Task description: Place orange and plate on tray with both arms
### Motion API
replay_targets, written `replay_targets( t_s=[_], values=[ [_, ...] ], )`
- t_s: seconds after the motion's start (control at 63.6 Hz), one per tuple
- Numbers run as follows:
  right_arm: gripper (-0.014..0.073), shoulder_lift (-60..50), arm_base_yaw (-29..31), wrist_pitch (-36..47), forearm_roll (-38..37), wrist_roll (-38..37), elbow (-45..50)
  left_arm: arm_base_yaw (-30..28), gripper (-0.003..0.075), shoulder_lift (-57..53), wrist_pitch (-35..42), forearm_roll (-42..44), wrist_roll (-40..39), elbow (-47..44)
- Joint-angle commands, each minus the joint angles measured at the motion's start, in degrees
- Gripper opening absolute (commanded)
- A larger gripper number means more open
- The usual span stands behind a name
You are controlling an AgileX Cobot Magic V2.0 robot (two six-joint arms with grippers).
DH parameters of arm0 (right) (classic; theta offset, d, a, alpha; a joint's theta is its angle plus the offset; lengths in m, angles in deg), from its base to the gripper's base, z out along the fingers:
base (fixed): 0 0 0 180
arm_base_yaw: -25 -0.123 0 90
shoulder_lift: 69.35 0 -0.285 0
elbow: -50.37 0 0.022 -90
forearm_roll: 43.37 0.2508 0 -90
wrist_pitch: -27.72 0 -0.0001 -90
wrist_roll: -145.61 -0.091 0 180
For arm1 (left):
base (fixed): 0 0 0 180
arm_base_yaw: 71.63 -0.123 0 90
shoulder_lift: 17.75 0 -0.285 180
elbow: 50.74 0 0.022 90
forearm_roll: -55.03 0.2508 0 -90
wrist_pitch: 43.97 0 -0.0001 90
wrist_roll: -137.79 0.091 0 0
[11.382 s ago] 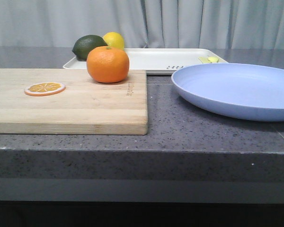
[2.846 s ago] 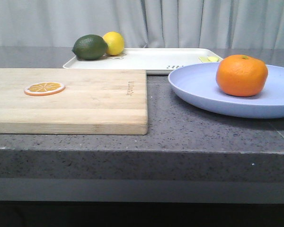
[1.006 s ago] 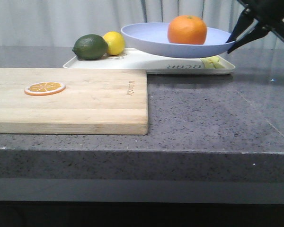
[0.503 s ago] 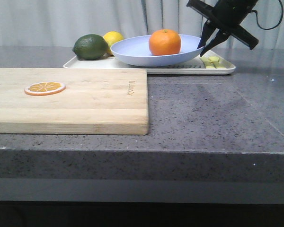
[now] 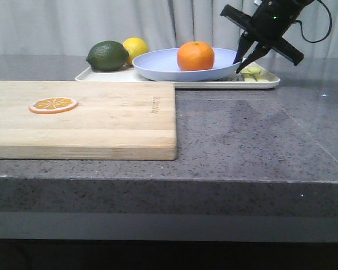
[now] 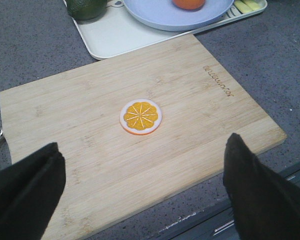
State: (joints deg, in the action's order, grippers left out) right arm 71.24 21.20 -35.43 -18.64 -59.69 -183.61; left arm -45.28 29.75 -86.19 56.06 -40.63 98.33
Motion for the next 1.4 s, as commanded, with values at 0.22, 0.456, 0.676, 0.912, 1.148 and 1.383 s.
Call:
replay_targets(
  t_s=[0.22, 0.456, 0.676, 0.912, 1.148, 1.383],
  values=[
    [-0.0063, -4.12, 0.07, 0.2, 0.19, 0.51, -2.21, -0.08, 0.062, -0.14, 4.27, -0.53, -0.53, 1.5],
    [-0.0002, -4.12, 0.07, -0.22, -0.61, 0.51, -2.21, -0.08, 0.062, -0.14, 4.27, -0.53, -0.53, 1.5],
    [0.0006, -4.12, 0.07, -0.21, -0.61, 0.51, -2.21, -0.08, 0.062, -0.14, 4.27, -0.53, -0.53, 1.5],
    [0.0009, -4.12, 0.12, -0.05, -0.61, 0.51, -2.21, -0.08, 0.062, -0.14, 4.27, -0.53, -0.53, 1.5],
    [0.0154, -4.12, 0.12, -0.15, -0.68, 3.61, -2.21, -0.08, 0.062, -0.14, 4.27, -0.53, -0.53, 1.5],
    [0.0599, -4.12, 0.12, 0.2, -0.62, 4.35, -2.21, -0.08, 0.062, -0.14, 4.27, -0.53, -0.53, 1.5]
  ],
)
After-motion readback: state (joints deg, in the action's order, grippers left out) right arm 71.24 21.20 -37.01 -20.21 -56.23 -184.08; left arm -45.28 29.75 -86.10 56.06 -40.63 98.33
